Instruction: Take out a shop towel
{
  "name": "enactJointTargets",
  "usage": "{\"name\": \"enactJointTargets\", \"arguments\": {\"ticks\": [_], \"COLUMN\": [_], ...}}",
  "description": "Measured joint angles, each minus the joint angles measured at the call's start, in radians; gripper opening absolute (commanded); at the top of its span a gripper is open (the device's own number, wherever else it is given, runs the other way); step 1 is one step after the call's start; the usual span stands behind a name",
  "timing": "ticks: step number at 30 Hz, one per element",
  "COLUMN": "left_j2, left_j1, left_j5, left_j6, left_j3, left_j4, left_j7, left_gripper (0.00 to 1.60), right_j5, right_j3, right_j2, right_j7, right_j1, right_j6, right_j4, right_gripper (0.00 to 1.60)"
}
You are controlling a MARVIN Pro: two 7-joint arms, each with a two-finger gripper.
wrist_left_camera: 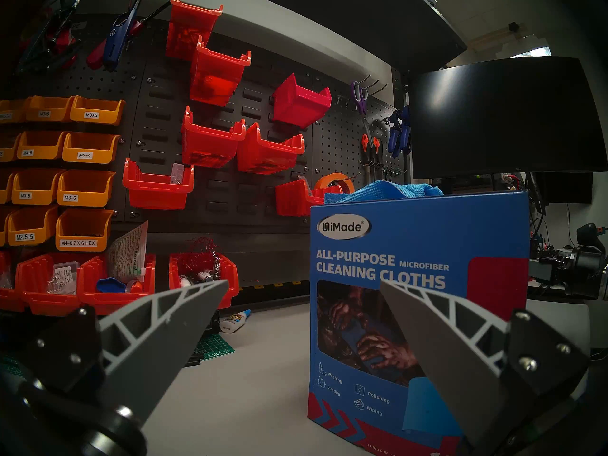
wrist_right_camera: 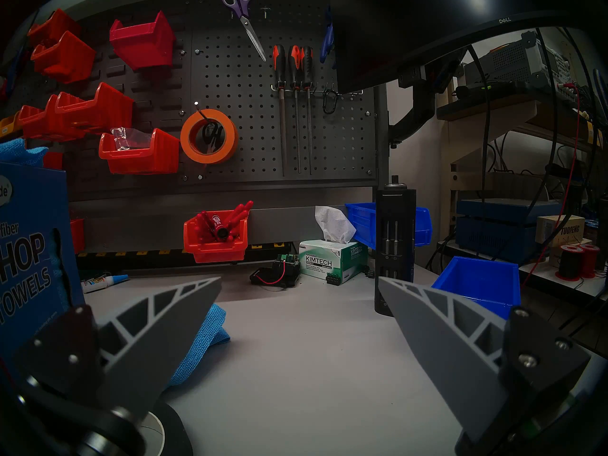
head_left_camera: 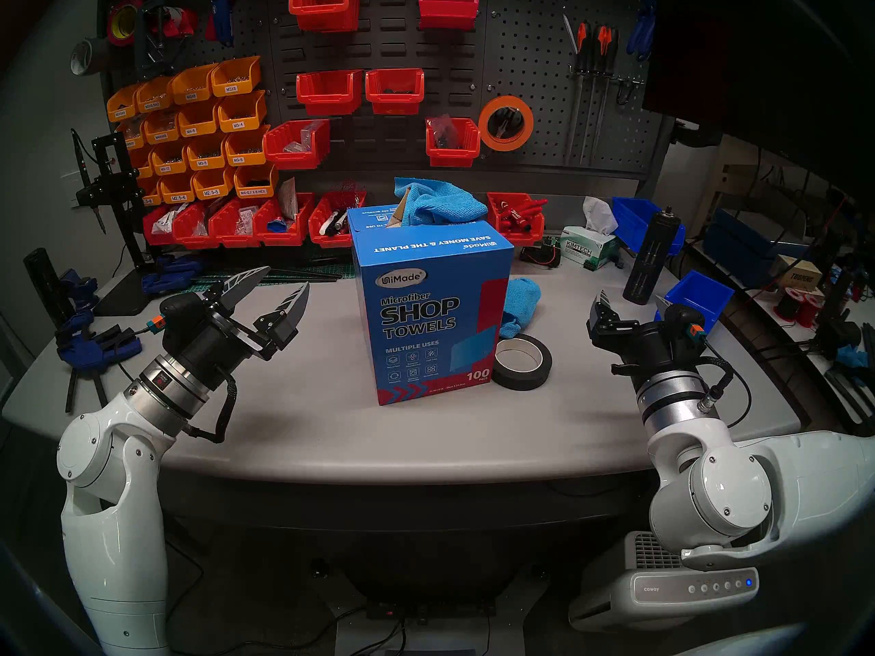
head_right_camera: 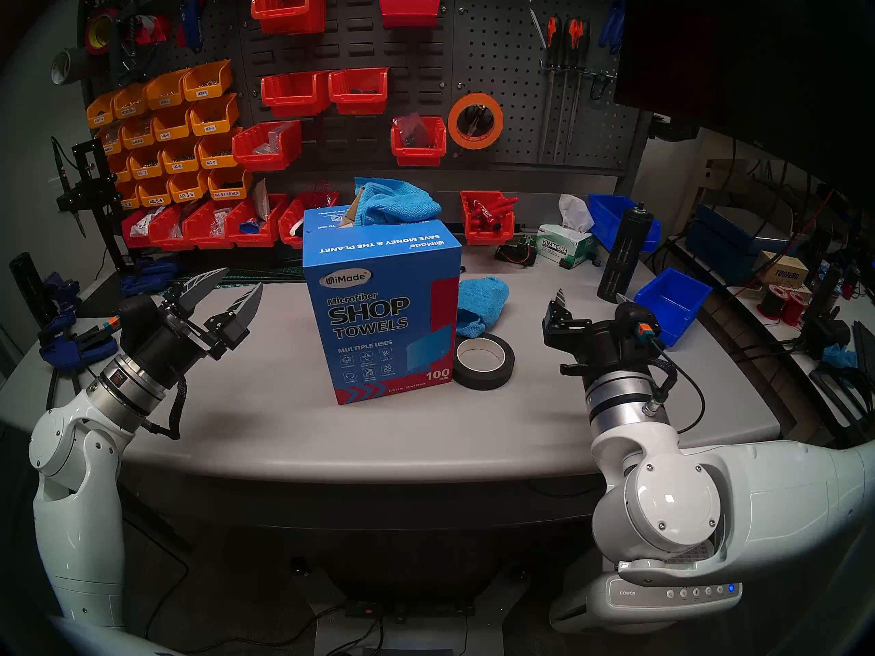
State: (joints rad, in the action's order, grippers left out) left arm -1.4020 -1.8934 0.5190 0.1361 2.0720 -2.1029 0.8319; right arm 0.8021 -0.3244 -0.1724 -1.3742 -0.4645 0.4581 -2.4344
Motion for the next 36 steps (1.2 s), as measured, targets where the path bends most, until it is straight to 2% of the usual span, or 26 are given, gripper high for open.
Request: {"name": "enactJointTargets", "arguments": {"ticks": [36], "left_j2": [-0.001], "left_j1": [0.001], "left_j5": [-0.002], "left_j6": [0.0], "left_j3": [0.001], "left_j4": [0.0], "left_j7": [0.0], "left_gripper": [1.6], "right_j5": [0.0], "right_j3": [0.0], "right_j2": [0.0], "right_j7": [0.0], "right_j1": [0.0], "right_j6": [0.0], "right_j4": [0.0], "right_gripper": [1.6]}}
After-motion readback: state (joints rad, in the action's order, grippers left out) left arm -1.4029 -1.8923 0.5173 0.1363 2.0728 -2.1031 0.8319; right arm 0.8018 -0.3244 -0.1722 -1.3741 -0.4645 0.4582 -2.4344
